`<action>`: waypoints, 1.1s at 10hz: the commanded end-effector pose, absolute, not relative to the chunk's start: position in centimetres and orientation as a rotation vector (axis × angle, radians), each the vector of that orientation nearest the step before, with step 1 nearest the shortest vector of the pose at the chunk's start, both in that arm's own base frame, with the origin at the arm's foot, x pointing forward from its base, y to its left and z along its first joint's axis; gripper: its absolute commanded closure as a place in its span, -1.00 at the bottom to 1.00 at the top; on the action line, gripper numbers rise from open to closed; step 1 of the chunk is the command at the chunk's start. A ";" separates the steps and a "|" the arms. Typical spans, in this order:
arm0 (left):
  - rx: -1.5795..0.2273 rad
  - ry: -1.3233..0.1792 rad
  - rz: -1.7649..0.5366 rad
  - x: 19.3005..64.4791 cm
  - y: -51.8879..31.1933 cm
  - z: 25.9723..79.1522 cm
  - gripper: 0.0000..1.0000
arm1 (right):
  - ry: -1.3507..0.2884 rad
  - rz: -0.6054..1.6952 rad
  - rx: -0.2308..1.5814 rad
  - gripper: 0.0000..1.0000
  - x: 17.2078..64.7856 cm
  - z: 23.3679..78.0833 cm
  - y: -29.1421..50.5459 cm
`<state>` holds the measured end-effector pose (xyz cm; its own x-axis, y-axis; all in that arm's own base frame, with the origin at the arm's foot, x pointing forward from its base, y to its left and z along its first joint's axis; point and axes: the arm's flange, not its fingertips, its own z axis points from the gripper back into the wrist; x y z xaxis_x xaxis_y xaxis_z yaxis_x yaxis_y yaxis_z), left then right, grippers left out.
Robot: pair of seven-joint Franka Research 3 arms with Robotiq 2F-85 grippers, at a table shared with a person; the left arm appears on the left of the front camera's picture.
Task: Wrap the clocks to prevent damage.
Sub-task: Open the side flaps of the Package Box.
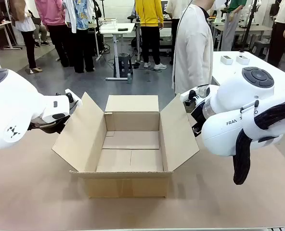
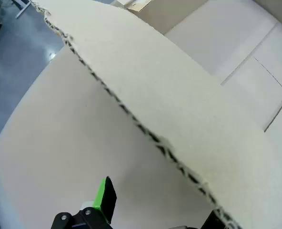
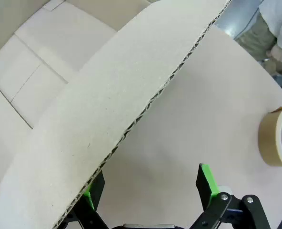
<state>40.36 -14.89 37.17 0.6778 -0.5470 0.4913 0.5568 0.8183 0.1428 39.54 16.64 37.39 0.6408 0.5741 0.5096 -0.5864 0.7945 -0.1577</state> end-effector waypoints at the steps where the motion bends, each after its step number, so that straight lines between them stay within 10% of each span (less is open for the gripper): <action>1: -0.019 -0.546 -0.620 40.4 -14.9 37.2 -1.00 | -0.573 0.662 0.023 -1.00 39.5 37.4 16.6; 11: -0.019 -0.546 -0.620 40.4 -14.9 37.2 -1.00 | -0.573 0.662 0.023 -1.00 39.5 37.4 16.6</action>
